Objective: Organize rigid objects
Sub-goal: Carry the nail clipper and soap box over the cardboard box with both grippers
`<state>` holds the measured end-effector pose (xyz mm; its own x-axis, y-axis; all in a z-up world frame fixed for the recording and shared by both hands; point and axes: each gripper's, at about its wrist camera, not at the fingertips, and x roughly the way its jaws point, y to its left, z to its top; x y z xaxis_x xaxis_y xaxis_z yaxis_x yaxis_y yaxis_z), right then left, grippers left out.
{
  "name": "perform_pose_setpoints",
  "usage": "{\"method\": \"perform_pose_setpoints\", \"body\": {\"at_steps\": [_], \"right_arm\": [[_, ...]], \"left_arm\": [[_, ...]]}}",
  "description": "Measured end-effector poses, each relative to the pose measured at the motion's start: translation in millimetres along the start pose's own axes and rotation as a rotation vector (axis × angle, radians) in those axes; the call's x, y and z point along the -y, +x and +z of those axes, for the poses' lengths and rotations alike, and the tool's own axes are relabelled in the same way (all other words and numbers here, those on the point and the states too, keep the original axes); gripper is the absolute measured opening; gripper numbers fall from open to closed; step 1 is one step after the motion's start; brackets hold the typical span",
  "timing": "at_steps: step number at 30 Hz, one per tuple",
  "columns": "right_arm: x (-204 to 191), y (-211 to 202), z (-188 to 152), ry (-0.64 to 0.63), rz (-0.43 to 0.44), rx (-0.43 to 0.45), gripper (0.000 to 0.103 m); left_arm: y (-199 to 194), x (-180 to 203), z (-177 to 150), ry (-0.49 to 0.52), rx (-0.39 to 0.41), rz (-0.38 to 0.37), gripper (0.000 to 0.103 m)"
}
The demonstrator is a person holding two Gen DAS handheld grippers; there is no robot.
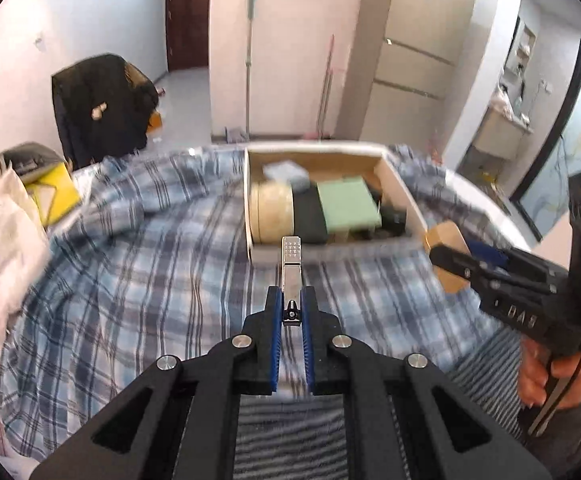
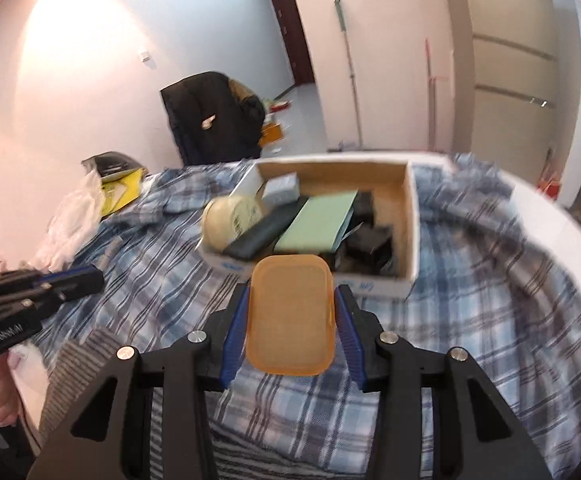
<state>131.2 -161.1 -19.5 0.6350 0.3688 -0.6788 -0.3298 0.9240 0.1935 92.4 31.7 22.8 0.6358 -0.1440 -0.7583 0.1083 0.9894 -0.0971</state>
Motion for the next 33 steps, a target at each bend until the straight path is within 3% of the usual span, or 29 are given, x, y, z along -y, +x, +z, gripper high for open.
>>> {"method": "perform_pose_setpoints", "body": {"at_steps": [4, 8, 14, 20, 25, 33], "right_arm": [[10, -2, 29, 0.025, -0.046, 0.033, 0.042], [32, 17, 49, 0.056, -0.122, 0.044, 0.042], [69, 46, 43, 0.156, -0.13, 0.048, 0.041], [87, 58, 36, 0.181, -0.112, 0.004, 0.041], [90, 71, 35, 0.183, -0.098, -0.031, 0.041], [89, 69, 33, 0.184, -0.109, -0.015, 0.041]], "left_arm": [[6, 17, 30, 0.019, 0.035, -0.039, 0.01], [46, 29, 58, 0.018, -0.018, -0.042, 0.01], [120, 49, 69, 0.072, -0.146, -0.004, 0.01], [165, 68, 75, 0.096, -0.201, 0.002, 0.01], [183, 75, 78, 0.102, -0.194, 0.018, 0.01], [188, 72, 77, 0.081, -0.142, -0.051, 0.012]]}}
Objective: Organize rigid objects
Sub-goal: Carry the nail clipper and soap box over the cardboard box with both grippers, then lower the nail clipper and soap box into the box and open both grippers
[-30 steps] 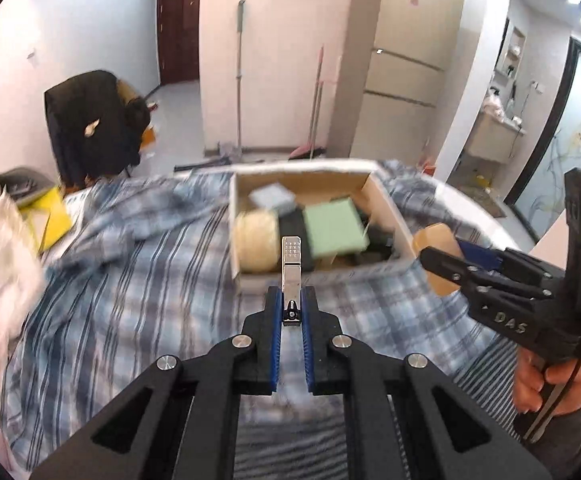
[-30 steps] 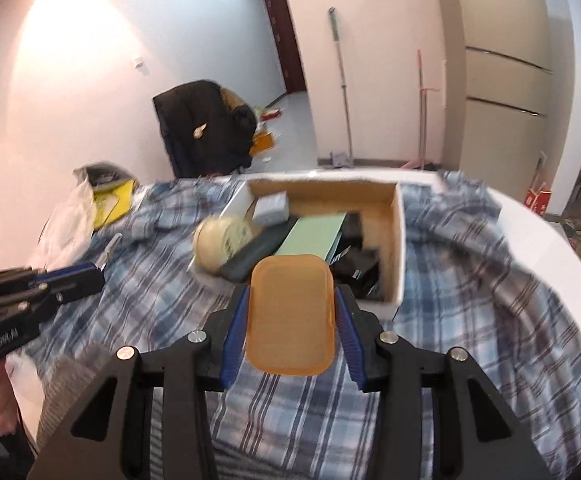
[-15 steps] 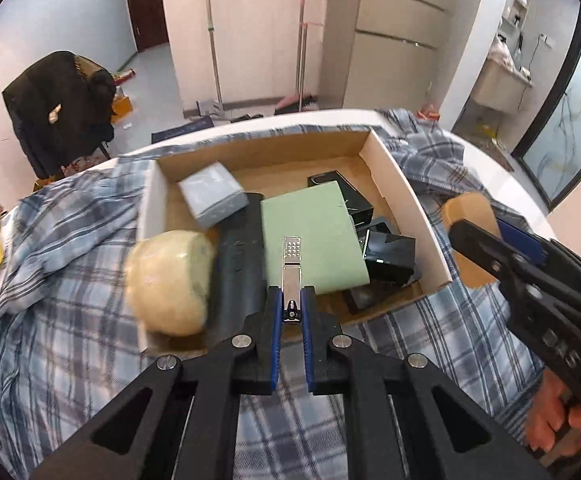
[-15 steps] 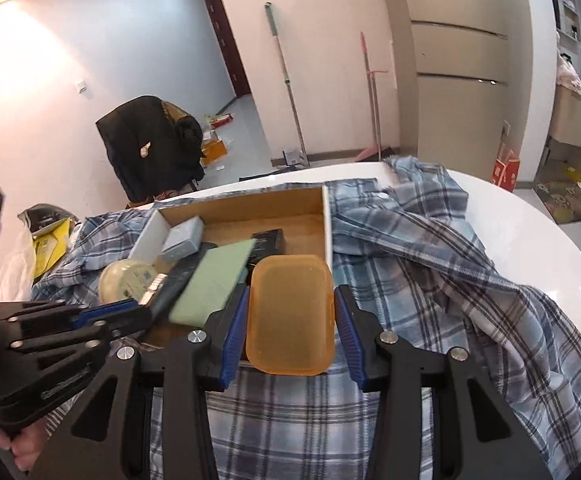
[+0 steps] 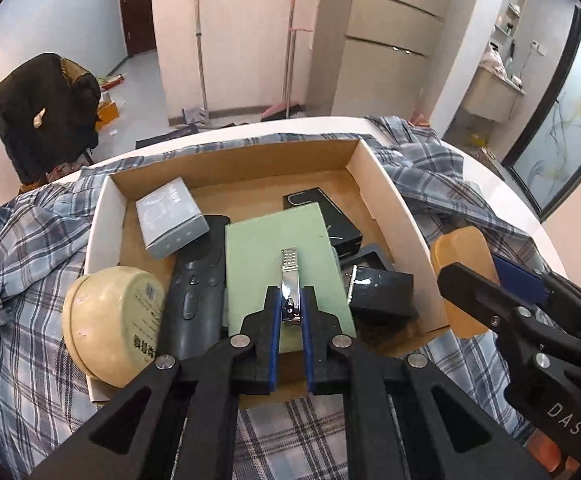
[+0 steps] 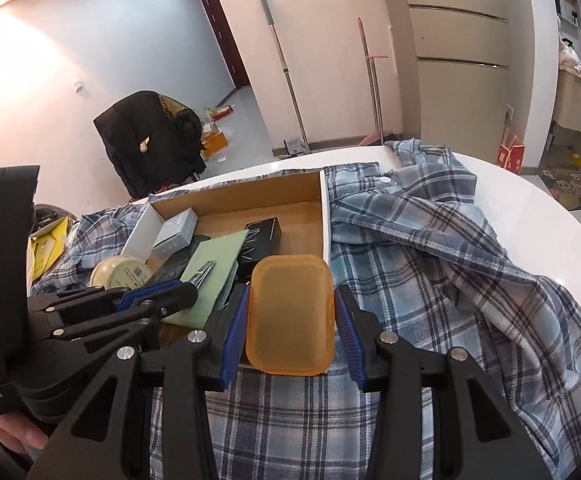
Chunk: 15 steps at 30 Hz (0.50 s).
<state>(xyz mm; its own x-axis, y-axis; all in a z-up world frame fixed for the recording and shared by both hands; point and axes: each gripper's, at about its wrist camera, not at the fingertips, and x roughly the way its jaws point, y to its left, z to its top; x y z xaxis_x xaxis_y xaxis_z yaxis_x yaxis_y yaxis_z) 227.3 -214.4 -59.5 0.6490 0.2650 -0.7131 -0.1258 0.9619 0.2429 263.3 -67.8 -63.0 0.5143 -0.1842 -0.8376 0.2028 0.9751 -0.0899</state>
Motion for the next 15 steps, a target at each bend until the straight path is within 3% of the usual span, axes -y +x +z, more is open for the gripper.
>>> {"method": "perform_pose_setpoints", "body": {"at_steps": [2, 4, 7, 10, 15], "right_arm": [[1, -1, 0, 0.005, 0.001, 0.003, 0.042], [1, -4, 0, 0.008, 0.002, 0.01, 0.042], [3, -10, 2, 0.012, 0.012, 0.024, 0.042], [1, -15, 3, 0.008, 0.007, 0.04, 0.042], [-10, -23, 8, -0.022, 0.017, 0.051, 0.042]], "left_arm": [[-1, -6, 1, -0.034, -0.009, -0.004, 0.024], [-10, -13, 1, -0.063, 0.02, -0.007, 0.047], [-39, -19, -3, -0.053, 0.13, 0.008, 0.081], [-74, -23, -16, 0.007, 0.243, 0.079, 0.085], [-123, -40, -44, -0.017, 0.449, 0.092, 0.085]]}}
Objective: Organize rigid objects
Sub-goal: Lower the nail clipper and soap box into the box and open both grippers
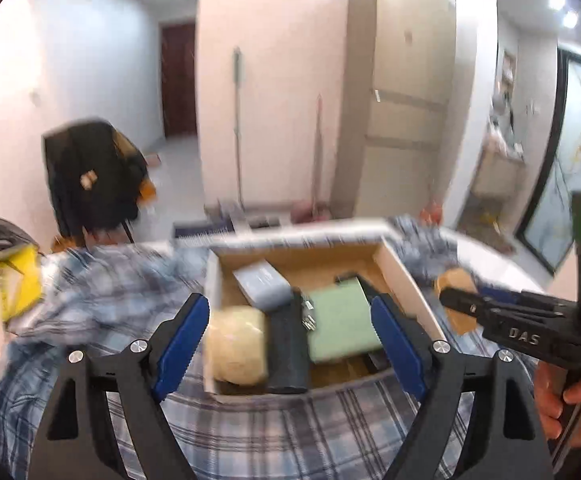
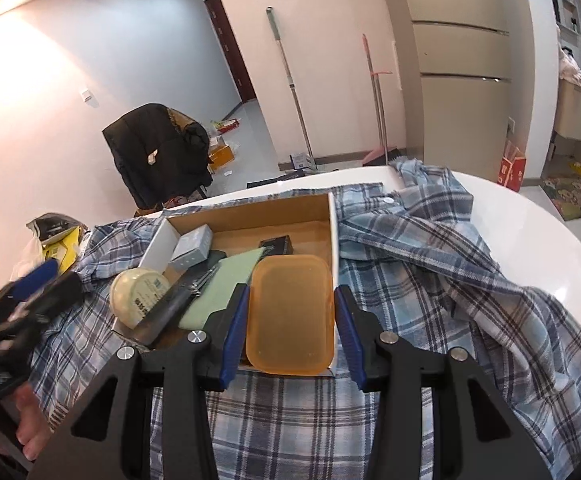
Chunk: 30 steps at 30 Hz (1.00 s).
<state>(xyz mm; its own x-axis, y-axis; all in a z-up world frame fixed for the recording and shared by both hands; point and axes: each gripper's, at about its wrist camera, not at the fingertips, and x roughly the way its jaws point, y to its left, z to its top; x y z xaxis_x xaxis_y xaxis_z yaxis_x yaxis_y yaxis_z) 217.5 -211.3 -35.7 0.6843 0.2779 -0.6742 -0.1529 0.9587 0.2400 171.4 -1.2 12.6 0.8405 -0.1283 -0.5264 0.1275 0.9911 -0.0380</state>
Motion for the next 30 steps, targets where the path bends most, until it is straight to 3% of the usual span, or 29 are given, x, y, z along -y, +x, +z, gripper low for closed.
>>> {"method": "perform_pose_setpoints", "body": {"at_steps": [2, 3, 5, 9, 13, 21, 30], "right_arm": [[-5, 0, 5, -0.016, -0.022, 0.009, 0.042], [-7, 1, 6, -0.022, -0.038, 0.007, 0.042], [-13, 6, 7, -0.036, -0.036, -0.013, 0.042], [-36, 15, 1, -0.076, -0.006, -0.028, 0.042], [-55, 34, -13, -0.132, 0.001, -0.06, 0.042], [-54, 57, -15, -0.133, -0.019, -0.104, 0.042], [-65, 81, -11, -0.156, -0.03, -0.129, 0.042]], "left_arm": [[-19, -8, -3, 0.019, 0.13, 0.035, 0.092], [-24, -12, -4, 0.011, 0.172, 0.045, 0.103], [-28, -24, -7, -0.041, 0.22, 0.05, 0.103], [-19, -45, -18, -0.097, 0.207, -0.004, 0.103], [-6, -49, -23, -0.101, 0.188, 0.029, 0.103], [-15, -57, -25, -0.138, 0.234, 0.009, 0.103], [-5, -66, -26, -0.173, 0.181, -0.02, 0.103]]}}
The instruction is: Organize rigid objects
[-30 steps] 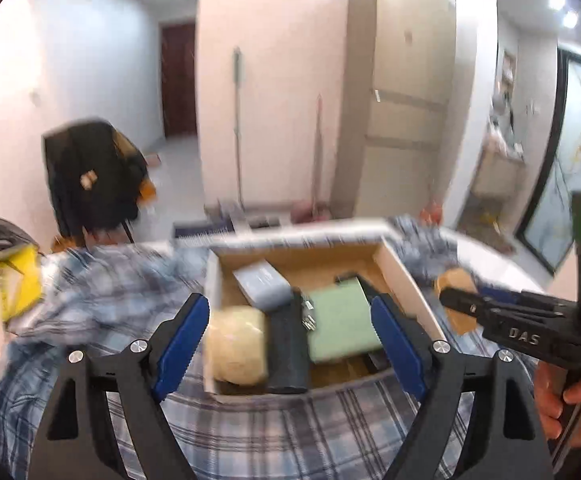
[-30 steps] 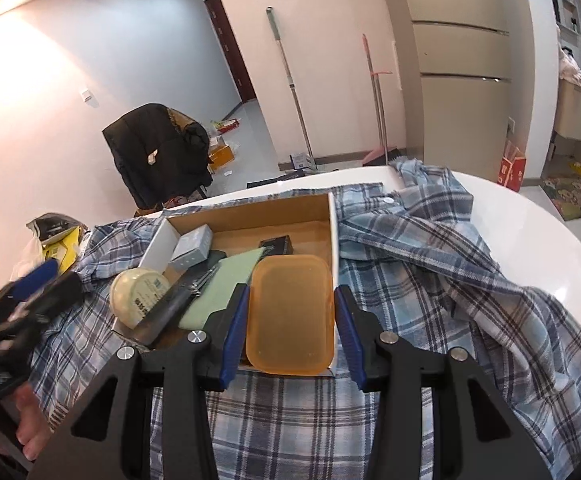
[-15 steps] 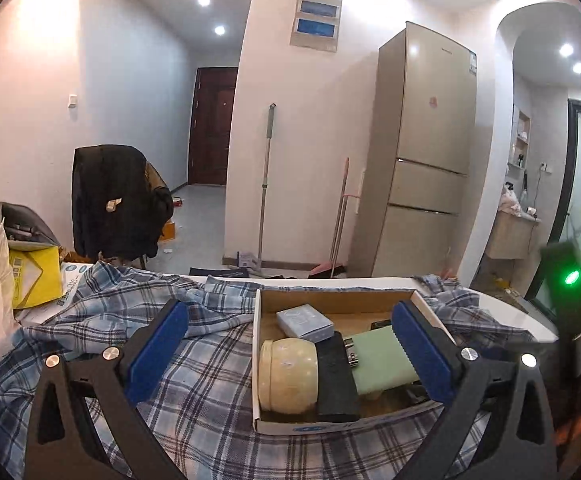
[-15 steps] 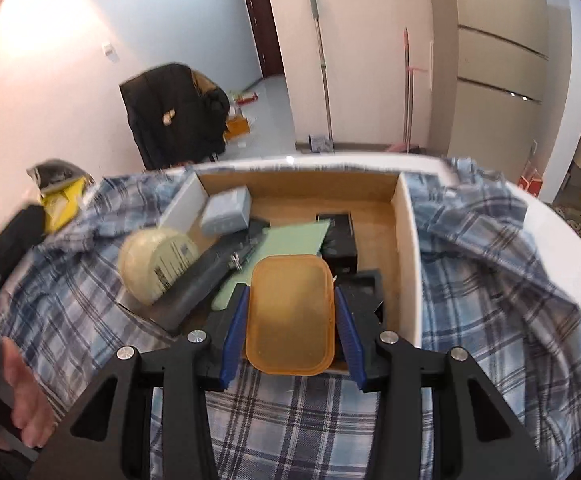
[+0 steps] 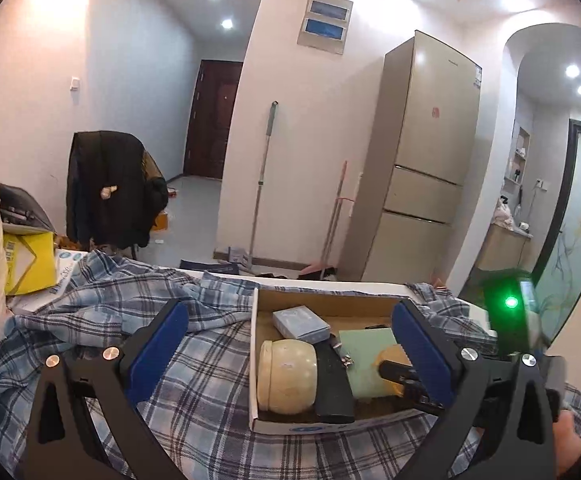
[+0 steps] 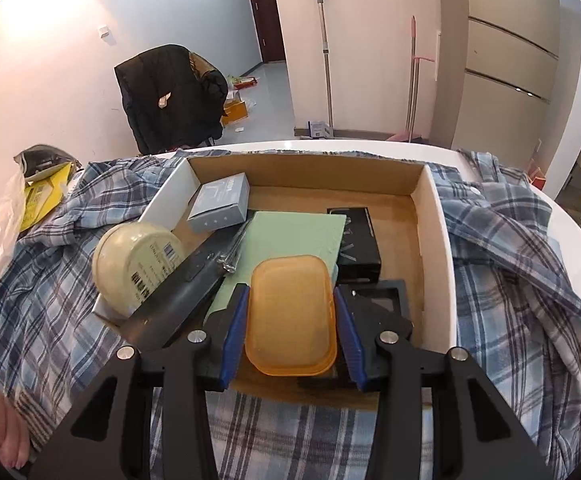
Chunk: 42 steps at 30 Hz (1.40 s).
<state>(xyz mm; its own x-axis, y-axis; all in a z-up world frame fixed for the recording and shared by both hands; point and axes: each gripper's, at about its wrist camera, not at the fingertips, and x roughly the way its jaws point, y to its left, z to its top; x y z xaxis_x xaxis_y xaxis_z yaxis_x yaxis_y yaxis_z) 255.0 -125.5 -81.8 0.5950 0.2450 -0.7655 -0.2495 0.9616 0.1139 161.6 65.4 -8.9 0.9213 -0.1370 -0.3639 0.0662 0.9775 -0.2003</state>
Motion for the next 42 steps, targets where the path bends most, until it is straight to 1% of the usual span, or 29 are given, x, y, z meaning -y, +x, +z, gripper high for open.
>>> {"method": "perform_pose_setpoints", "body": {"at_steps": [3, 5, 6, 7, 8, 9, 10, 13, 16, 19, 20, 23, 25, 27, 28, 29, 31, 33, 34, 35, 37, 39, 42], "right_arm": [[3, 4, 7, 0.033, 0.005, 0.002, 0.042], [4, 2, 10, 0.053, 0.003, 0.006, 0.042], [4, -2, 11, 0.063, 0.004, 0.021, 0.044], [5, -10, 12, 0.076, 0.007, 0.051, 0.055], [7, -17, 13, 0.084, 0.01, 0.084, 0.073], [9, -26, 15, 0.093, 0.005, 0.125, 0.079], [11, -37, 16, 0.107, -0.009, 0.17, 0.083], [20, -64, 22, 0.126, -0.042, 0.255, 0.084], [29, -87, 22, 0.13, -0.034, 0.297, 0.084], [34, -110, 15, 0.115, -0.036, 0.346, 0.084], [37, -117, 12, 0.105, -0.039, 0.354, 0.084], [38, -142, 4, 0.063, -0.037, 0.391, 0.084], [38, -159, -3, 0.052, -0.034, 0.428, 0.084], [38, -177, -9, 0.055, -0.009, 0.462, 0.085], [37, -185, -11, 0.059, 0.0, 0.472, 0.088], [36, -194, -15, 0.062, 0.004, 0.482, 0.094], [30, -209, -18, 0.058, 0.01, 0.494, 0.096], [23, -224, -20, 0.023, 0.016, 0.506, 0.097], [19, -231, -21, 0.004, 0.008, 0.52, 0.098], [16, -239, -23, -0.014, -0.008, 0.545, 0.101], [14, -254, -31, -0.045, -0.031, 0.599, 0.103], [18, -263, -41, -0.041, -0.053, 0.636, 0.103], [29, -266, -58, -0.001, -0.011, 0.639, 0.103]], "left_arm": [[1, 0, -1, -0.005, -0.006, 0.013, 0.103], [1, -1, -2, 0.002, 0.008, 0.087, 0.103], [2, -2, -2, 0.003, 0.008, 0.088, 0.103], [2, -3, -2, -0.001, 0.0, 0.067, 0.103], [3, -5, -2, -0.014, -0.01, 0.051, 0.103], [3, -5, -2, -0.024, -0.013, 0.05, 0.103], [3, -5, -2, -0.027, -0.015, 0.047, 0.103], [2, -2, -2, -0.011, -0.008, 0.048, 0.103], [-3, 2, 0, -0.002, 0.008, 0.038, 0.103], [-19, 8, 10, 0.013, 0.045, 0.036, 0.103], [-28, 11, 15, 0.013, 0.059, 0.038, 0.103], [-57, 19, 28, 0.016, 0.106, -0.007, 0.103], [-80, 29, 35, 0.052, 0.15, 0.022, 0.103], [-102, 41, 40, 0.102, 0.186, 0.045, 0.103], [-112, 46, 42, 0.119, 0.203, 0.05, 0.103], [-122, 51, 43, 0.13, 0.214, 0.036, 0.103], [-136, 57, 46, 0.138, 0.207, 0.001, 0.103], [-149, 61, 45, 0.135, 0.224, -0.002, 0.103], [-156, 63, 43, 0.133, 0.247, 0.004, 0.103], [-161, 65, 40, 0.133, 0.263, 0.015, 0.103], [-167, 64, 33, 0.131, 0.276, 0.033, 0.103], [-171, 65, 22, 0.133, 0.284, 0.031, 0.103], [-172, 64, 6, 0.133, 0.279, 0.05, 0.103]]}}
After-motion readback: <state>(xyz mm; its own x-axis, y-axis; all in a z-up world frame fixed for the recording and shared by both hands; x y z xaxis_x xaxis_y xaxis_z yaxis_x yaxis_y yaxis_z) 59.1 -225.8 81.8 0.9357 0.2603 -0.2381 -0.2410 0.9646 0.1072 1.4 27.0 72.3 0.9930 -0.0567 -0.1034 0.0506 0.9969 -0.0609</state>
